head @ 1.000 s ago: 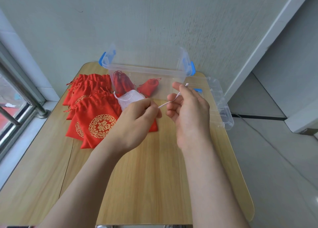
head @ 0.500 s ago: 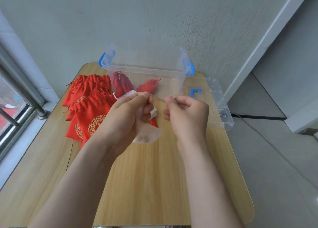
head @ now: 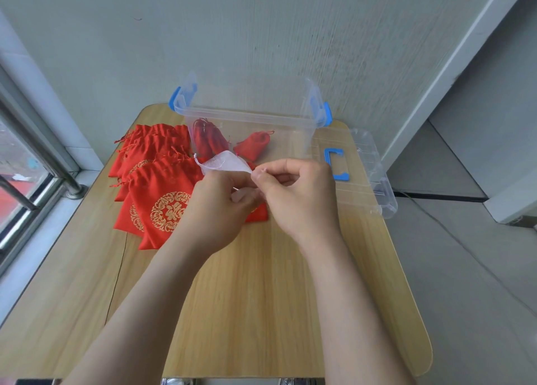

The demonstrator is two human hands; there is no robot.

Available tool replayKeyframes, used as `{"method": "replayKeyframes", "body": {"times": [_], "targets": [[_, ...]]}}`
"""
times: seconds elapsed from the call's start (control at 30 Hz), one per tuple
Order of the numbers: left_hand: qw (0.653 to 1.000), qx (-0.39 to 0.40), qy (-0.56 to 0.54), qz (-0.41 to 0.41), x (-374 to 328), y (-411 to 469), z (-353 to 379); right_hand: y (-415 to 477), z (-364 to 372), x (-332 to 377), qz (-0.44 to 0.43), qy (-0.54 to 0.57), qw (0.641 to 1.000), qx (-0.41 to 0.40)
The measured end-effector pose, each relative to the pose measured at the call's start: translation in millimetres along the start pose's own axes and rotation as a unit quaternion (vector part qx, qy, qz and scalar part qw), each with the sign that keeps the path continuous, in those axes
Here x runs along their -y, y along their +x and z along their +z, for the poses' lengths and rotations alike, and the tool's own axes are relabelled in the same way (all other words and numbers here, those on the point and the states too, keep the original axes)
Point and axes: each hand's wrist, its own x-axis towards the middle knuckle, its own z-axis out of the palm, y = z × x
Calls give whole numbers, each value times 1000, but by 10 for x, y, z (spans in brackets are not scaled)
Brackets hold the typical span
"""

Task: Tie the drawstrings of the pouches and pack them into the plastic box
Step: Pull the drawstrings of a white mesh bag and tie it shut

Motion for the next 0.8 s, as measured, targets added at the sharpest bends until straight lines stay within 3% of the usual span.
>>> {"method": "replayKeyframes", "body": {"times": [0.13, 0.23, 0.37, 0.57, 0.8], "targets": [[995, -22, -88, -51, -89, -2, 18, 31, -16, -45, 24, 83, 996, 5], [978, -44, -177, -101, -136, 11, 7, 51, -39, -67, 44, 53, 998, 7], [972, -21, -213, -100, -114, 29, -18, 18, -28, -71, 72, 50, 994, 69], [980, -12, -174, -93, -141, 4, -22, 13, -81, -69, 73, 57, 995, 48], [969, -25, -210, -124, -169, -23, -28, 4, -66, -27, 57, 27, 997, 33]]}}
